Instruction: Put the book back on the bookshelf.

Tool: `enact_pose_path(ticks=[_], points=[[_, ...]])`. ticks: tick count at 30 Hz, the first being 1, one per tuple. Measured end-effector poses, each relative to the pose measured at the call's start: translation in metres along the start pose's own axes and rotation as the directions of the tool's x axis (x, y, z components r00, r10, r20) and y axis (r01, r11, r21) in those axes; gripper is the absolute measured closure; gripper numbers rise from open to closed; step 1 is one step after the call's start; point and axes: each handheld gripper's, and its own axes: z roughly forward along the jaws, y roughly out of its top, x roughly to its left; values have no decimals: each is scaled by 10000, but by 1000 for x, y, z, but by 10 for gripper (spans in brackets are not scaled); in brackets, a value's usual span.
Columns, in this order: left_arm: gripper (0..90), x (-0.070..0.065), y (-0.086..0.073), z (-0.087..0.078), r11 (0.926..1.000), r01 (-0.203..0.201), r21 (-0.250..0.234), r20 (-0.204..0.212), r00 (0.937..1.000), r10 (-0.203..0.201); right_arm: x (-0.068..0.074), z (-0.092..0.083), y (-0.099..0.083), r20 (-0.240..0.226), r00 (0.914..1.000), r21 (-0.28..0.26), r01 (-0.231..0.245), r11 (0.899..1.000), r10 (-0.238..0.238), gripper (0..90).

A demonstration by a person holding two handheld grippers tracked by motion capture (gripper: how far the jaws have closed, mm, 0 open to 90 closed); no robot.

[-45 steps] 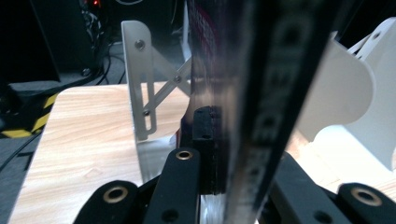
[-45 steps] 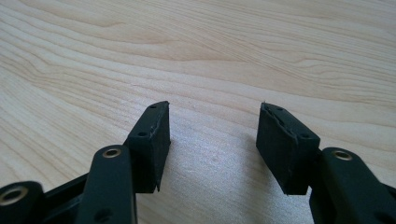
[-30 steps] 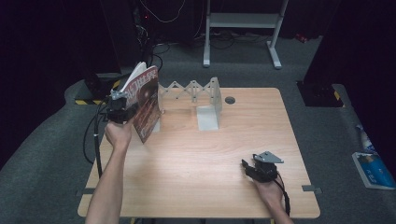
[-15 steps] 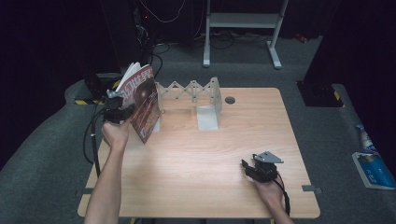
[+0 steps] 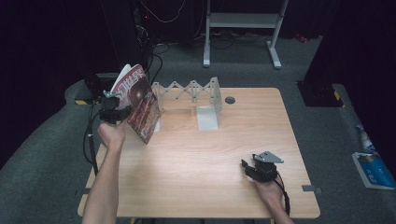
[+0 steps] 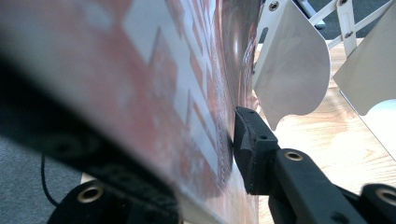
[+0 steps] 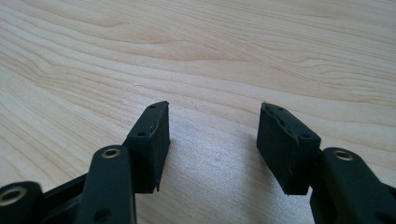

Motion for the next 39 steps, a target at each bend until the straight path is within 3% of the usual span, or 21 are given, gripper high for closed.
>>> enact_pose_path(ticks=[14,22,30,39], points=[[562,2,-1,-4,9997,198,119,31,9998,-198,0,0,0,-24,10000,-1,26,10000,-26,441],[477,4,-6,-9,9986,521,57,396,9978,-523,0,0,0,-30,10000,7,28,10000,-28,441],[448,5,-11,-17,9987,496,-97,664,9966,-488,0,0,0,-37,10000,19,5,10000,-5,441],[437,0,-12,-27,9993,203,-313,713,9973,-181,0,0,0,-29,10000,21,0,10000,0,441]])
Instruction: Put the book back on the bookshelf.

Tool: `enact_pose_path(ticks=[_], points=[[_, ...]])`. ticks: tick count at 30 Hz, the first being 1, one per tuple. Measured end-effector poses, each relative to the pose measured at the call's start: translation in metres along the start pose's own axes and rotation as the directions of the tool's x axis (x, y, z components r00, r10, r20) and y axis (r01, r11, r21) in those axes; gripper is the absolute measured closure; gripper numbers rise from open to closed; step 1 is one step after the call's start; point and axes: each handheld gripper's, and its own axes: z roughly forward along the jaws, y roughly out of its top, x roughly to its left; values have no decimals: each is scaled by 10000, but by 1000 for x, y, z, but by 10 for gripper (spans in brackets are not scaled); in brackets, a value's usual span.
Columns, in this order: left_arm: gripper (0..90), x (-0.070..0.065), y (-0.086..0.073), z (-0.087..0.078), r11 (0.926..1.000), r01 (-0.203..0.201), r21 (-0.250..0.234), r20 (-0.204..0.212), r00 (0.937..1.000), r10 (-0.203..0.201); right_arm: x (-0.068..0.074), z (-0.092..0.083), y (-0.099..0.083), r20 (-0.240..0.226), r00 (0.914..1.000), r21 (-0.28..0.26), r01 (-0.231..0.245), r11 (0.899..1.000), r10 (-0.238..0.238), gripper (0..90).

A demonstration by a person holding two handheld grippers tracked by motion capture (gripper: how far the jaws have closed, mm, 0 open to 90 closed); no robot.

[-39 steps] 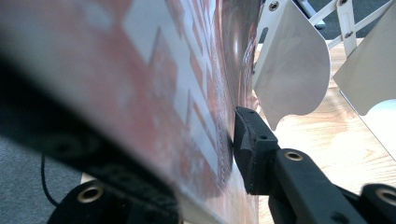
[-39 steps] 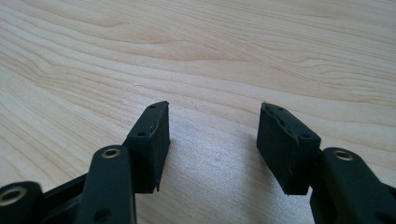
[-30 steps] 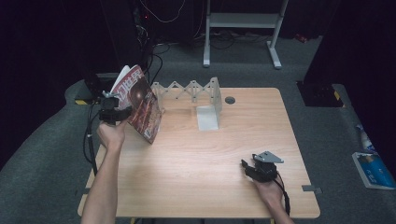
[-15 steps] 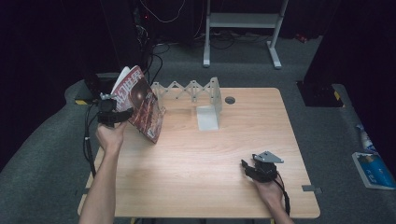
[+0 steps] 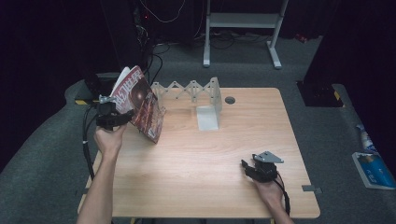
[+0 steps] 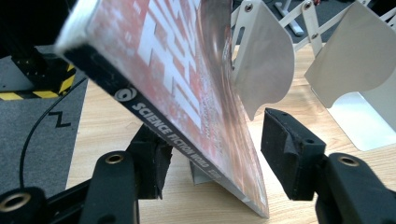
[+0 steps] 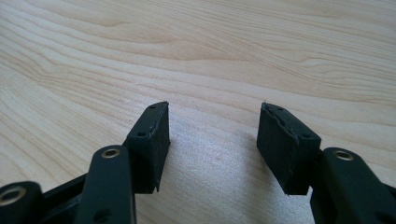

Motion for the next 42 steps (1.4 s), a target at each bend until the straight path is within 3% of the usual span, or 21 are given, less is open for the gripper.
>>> enact_pose_path(ticks=[42], points=[[429,-5,-27,-36,9970,-26,-770,726,9973,82,0,0,0,16,10000,3,20,10000,-20,442]])
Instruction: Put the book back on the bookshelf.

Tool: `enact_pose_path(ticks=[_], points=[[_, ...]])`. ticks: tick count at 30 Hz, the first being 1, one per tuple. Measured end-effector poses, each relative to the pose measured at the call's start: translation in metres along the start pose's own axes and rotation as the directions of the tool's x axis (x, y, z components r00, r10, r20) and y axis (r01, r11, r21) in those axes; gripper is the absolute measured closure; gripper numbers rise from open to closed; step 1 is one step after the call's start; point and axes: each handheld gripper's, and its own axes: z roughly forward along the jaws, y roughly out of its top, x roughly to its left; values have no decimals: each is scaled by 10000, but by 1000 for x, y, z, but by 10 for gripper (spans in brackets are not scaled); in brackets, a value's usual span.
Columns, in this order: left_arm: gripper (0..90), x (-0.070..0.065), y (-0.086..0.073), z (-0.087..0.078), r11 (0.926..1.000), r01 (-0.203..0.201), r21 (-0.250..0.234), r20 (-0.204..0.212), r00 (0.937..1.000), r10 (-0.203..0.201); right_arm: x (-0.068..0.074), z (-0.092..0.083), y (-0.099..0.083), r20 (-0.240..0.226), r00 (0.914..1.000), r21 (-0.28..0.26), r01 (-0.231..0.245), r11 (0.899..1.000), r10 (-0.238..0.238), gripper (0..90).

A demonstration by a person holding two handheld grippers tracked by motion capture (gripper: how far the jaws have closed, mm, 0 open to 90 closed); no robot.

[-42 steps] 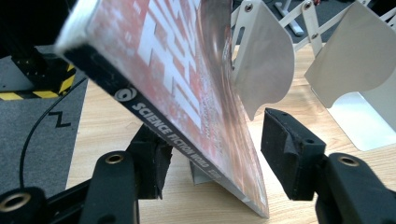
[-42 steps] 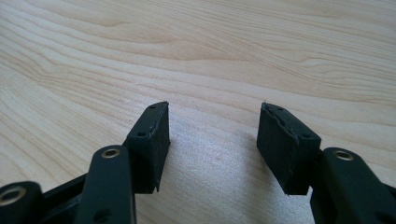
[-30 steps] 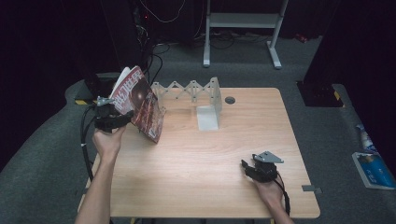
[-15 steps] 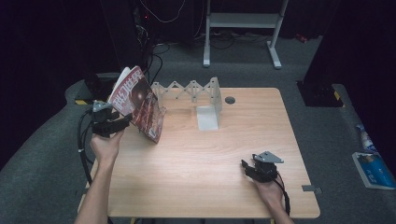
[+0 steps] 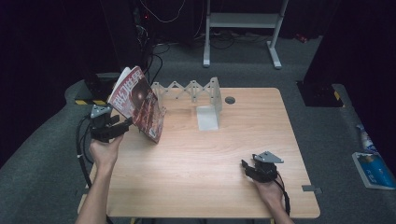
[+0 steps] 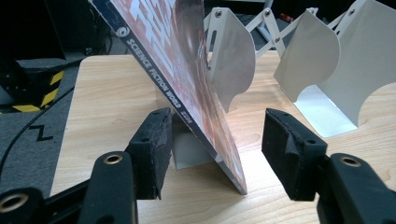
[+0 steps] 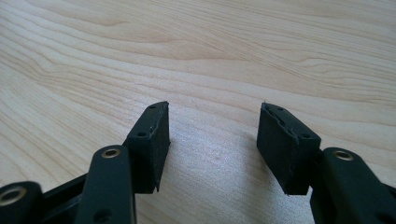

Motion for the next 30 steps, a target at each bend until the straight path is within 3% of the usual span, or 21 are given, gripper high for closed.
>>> enact_pose_path(ticks=[30], points=[[418,-14,-19,-11,9997,88,-244,790,9969,-68,0,0,0,-6,10000,4,7,10000,-7,443]])
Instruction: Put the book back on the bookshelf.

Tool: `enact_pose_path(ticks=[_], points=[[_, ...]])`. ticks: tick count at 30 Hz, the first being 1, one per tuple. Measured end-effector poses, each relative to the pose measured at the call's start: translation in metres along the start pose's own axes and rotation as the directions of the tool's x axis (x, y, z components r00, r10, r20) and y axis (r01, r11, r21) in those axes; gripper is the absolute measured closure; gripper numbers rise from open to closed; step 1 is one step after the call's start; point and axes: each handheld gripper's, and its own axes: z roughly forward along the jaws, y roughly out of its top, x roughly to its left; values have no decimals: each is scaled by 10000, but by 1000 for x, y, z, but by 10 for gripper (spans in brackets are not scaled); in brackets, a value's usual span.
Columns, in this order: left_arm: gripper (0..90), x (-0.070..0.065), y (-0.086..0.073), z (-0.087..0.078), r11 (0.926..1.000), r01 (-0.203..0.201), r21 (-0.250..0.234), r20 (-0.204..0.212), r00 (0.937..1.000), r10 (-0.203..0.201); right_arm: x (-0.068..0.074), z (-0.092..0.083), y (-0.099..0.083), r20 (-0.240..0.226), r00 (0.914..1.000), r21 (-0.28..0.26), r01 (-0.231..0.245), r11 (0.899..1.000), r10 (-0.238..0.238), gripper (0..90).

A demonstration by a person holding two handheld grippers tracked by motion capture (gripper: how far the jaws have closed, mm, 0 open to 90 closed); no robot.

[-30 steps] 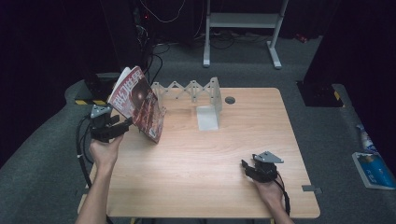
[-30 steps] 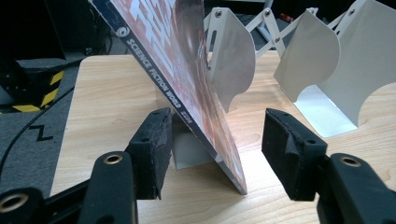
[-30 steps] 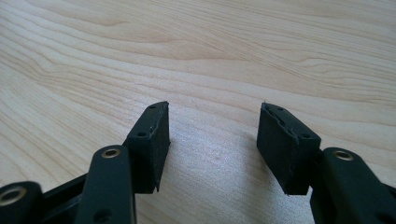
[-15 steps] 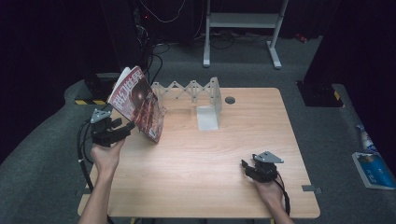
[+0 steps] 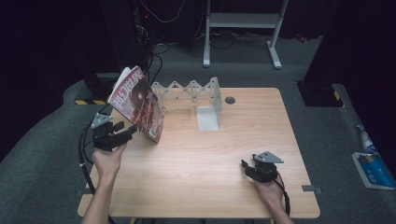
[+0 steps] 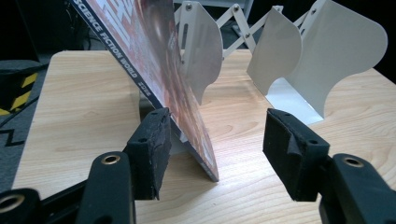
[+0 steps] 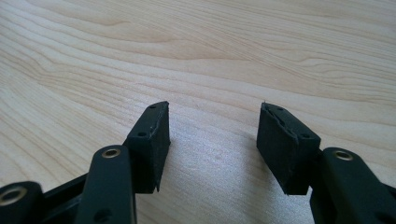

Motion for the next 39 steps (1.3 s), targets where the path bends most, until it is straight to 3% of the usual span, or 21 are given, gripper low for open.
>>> enact_pose_path(ticks=[39], points=[[416,-31,-20,9,9998,-158,149,1091,9939,141,0,0,0,-57,10000,-7,20,10000,-20,443]])
